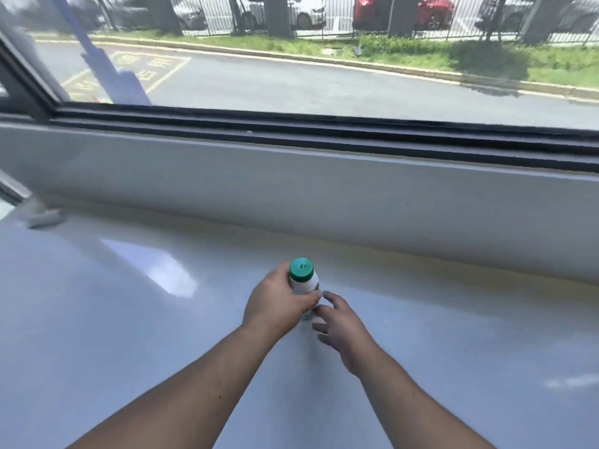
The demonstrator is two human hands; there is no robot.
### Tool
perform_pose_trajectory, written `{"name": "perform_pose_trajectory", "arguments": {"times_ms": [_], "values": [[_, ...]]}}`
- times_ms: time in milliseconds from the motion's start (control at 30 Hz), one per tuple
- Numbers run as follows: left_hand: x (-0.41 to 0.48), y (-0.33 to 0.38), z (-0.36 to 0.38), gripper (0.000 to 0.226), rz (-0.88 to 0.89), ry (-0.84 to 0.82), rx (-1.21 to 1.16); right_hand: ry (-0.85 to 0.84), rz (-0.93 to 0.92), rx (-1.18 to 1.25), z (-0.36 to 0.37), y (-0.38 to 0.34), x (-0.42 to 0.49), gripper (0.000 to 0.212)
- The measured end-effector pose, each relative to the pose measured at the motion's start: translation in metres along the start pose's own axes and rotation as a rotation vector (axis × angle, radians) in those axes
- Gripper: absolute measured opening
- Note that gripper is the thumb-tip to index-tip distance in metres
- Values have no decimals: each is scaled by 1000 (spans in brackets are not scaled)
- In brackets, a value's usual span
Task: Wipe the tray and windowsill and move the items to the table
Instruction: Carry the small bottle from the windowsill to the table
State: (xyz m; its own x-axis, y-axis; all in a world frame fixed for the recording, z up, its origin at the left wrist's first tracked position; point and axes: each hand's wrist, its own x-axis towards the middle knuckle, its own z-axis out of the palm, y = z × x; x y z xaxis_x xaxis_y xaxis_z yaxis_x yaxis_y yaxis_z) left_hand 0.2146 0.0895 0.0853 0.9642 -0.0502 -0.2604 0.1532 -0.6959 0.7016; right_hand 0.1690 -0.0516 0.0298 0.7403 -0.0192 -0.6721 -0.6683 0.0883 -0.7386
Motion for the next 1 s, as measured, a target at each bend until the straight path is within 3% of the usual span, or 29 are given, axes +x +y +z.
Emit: {"name": "perform_pose_trajectory", "arguments": {"times_ms": [300, 567, 767, 1000], "values": [[-148, -227, -238, 50, -264, 320, -88, -452, -51, -458, 322, 38, -65, 59], [-332, -419, -352, 44, -555, 488, -90, -763, -15, -745, 546, 154, -170, 55], [-405, -495, -382, 46, -625, 528, -90, -816, -25, -844, 628, 213, -216, 56], [-417, -528, -374, 50, -603, 475, -205, -732, 34, -809, 641, 236, -223, 48]]}}
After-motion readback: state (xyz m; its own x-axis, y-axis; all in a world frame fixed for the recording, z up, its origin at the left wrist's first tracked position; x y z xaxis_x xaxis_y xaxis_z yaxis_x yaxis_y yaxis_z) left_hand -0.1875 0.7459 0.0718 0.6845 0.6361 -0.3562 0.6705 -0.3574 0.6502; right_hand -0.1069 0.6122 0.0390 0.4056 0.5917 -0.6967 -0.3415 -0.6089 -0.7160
